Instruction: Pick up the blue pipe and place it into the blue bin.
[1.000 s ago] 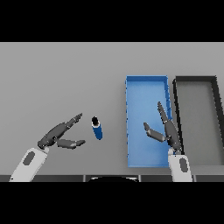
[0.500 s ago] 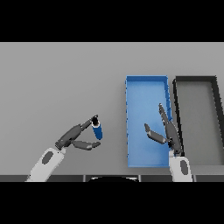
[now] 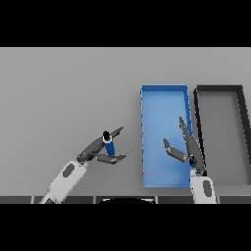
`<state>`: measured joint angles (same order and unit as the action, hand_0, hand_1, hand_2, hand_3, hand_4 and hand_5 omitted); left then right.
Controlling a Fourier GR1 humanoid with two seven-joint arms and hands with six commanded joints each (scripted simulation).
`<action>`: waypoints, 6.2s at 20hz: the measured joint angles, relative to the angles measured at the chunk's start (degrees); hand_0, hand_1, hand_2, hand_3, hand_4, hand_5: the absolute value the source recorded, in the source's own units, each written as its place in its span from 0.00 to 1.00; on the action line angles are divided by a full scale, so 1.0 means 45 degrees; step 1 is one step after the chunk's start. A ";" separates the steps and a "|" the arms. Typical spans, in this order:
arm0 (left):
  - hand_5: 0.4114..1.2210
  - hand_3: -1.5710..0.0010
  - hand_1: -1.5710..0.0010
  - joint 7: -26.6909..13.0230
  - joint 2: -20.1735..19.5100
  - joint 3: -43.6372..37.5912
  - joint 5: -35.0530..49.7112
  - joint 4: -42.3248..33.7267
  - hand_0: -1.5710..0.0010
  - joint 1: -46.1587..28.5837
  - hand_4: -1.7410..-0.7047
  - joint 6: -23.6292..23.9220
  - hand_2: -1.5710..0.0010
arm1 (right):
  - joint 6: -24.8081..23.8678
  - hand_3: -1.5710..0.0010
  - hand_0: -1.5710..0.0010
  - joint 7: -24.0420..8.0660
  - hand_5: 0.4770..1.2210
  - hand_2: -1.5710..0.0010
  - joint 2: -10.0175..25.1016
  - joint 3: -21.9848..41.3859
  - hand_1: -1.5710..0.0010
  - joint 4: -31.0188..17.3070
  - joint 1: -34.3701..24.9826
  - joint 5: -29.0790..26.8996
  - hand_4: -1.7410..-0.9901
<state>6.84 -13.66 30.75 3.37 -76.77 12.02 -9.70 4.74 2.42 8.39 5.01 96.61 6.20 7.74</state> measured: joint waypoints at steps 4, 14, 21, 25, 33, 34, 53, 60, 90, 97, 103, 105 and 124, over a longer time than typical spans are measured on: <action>0.61 0.47 0.54 0.0201 0.0414 -0.0199 0.0716 0.0057 0.63 -0.0151 0.28 -0.0243 0.48 | 0.0118 1.00 1.00 0.0065 0.25 1.00 0.0070 -0.0052 1.00 -0.0024 -0.0100 -0.0128 0.56; 0.96 0.09 0.06 0.0535 0.0751 0.0146 0.0508 -0.0530 0.07 -0.0169 0.04 0.0263 0.05 | 0.0007 1.00 1.00 -0.0084 0.24 1.00 0.0142 0.0027 1.00 -0.0313 -0.0342 0.0236 0.62; 0.99 0.08 0.01 0.0318 0.1171 0.0295 0.0954 -0.2103 0.01 0.0620 0.02 0.0093 0.01 | -0.0054 1.00 1.00 -0.0042 0.28 1.00 0.0302 0.0037 1.00 -0.0154 -0.0331 0.0451 0.62; 1.00 0.08 0.01 -0.0486 0.1079 0.0458 0.1223 -0.2922 0.01 0.0774 0.01 -0.0109 0.00 | 0.0020 1.00 1.00 0.0119 0.28 1.00 0.0282 0.0119 1.00 -0.0310 -0.0203 0.0520 0.63; 1.00 0.08 0.00 -0.1569 0.1175 0.0493 0.1238 -0.3163 0.00 0.1045 0.01 0.0015 0.00 | 0.0250 1.00 1.00 0.0265 0.28 1.00 0.0459 0.0027 1.00 -0.0557 -0.0649 0.0360 0.65; 1.00 0.08 0.00 -0.1634 0.1195 0.0560 0.1221 -0.3213 0.00 0.0987 0.01 0.0013 0.00 | 0.0257 1.00 1.00 0.0247 0.28 1.00 0.0462 0.0018 1.00 -0.0648 -0.0683 0.0367 0.66; 1.00 0.08 0.00 -0.1434 0.1098 0.0616 0.0775 -0.2985 0.00 0.1050 0.01 -0.0148 0.00 | 0.5804 1.00 1.00 -0.4219 0.01 1.00 0.2977 0.1494 1.00 0.3336 -0.4897 -0.7904 0.55; 1.00 0.03 0.00 -0.0909 0.1080 0.0465 0.1089 -0.3018 0.00 0.1083 0.17 -0.0578 0.00 | 0.6519 1.00 1.00 -0.4654 0.06 1.00 0.2109 0.2725 1.00 0.2585 -0.6875 -0.7185 0.65; 1.00 0.61 0.60 -0.1406 0.1214 -0.0008 -0.0566 -0.3054 0.57 0.1023 0.50 -0.1540 0.61 | 0.6236 0.01 0.01 -0.3732 0.98 0.01 0.0598 0.4572 0.01 0.0796 -0.9177 -0.7215 0.34; 0.46 0.92 0.92 -0.1599 0.1414 -0.0288 -0.2098 -0.2788 0.91 0.1104 0.83 -0.1650 0.92 | 0.5962 0.00 0.00 -0.3996 1.00 0.00 0.0453 0.4533 0.00 0.0860 -0.9085 -0.6916 0.34; 0.26 0.98 0.98 -0.2029 0.1667 -0.0700 -0.1299 -0.2681 0.98 0.0765 0.82 -0.1685 0.98 | 0.5622 0.00 0.00 -0.3878 1.00 0.00 0.0503 0.4438 0.00 0.0780 -0.9203 -0.7054 0.34; 0.22 0.99 0.99 -0.2467 0.1747 -0.0629 -0.1221 -0.2684 0.99 0.0694 0.81 -0.1739 0.99 | 0.5365 0.00 0.00 -0.4536 1.00 0.00 0.0450 0.4263 0.00 0.0752 -0.9330 -0.8322 0.34; 0.09 1.00 1.00 -0.2911 0.1295 -0.0620 -0.1108 -0.3596 1.00 0.0192 0.82 -0.1788 1.00 | 0.1351 0.00 0.00 -0.5551 1.00 0.00 0.3480 0.0645 0.00 -0.4084 -1.5659 -1.2135 0.32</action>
<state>-6.26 -7.83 27.97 -1.61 -92.95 12.88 -17.74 10.82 -22.55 24.05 7.91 78.23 -64.26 -46.86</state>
